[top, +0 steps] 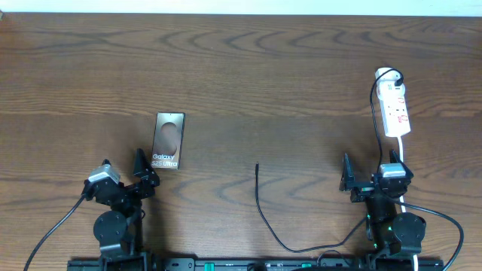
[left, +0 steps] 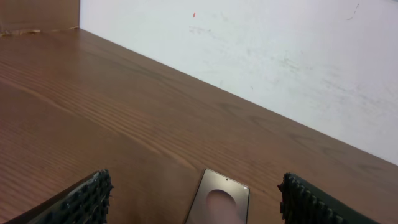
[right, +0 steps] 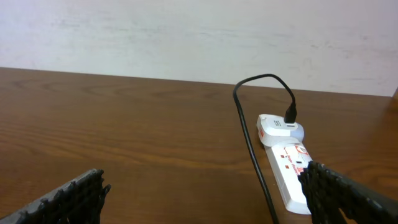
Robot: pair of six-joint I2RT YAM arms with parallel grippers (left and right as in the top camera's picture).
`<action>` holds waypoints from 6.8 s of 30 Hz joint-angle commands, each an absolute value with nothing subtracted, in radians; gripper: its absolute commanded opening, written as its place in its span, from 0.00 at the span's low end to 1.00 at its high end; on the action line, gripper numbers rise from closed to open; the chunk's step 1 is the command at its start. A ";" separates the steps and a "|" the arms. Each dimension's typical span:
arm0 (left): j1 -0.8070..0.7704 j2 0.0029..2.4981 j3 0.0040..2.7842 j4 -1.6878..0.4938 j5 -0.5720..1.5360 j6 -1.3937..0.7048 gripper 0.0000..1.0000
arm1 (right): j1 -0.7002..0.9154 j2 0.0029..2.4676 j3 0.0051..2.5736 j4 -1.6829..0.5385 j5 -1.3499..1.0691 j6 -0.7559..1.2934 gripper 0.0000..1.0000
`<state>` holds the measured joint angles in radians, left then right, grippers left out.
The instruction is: Plug charger to phone and switch on socket
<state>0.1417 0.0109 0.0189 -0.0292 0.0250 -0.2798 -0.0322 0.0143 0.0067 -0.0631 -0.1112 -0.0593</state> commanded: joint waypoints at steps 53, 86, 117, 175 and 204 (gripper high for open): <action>0.138 0.004 0.005 -0.072 0.015 -0.266 0.84 | -0.019 0.007 0.006 -0.068 -0.104 -0.068 0.99; 0.139 0.004 0.005 -0.071 0.012 -0.266 0.84 | -0.019 0.007 0.006 -0.068 -0.104 -0.068 0.99; 0.139 0.857 1.023 -0.577 0.017 -0.175 0.85 | -0.019 0.007 0.006 -0.067 -0.104 -0.068 0.99; 0.015 1.719 1.410 -1.017 0.116 0.118 0.98 | -0.019 0.007 0.006 -0.068 -0.104 -0.068 0.99; -0.059 1.775 1.247 -0.849 0.114 0.096 0.98 | -0.019 0.007 0.006 -0.068 -0.104 -0.068 0.99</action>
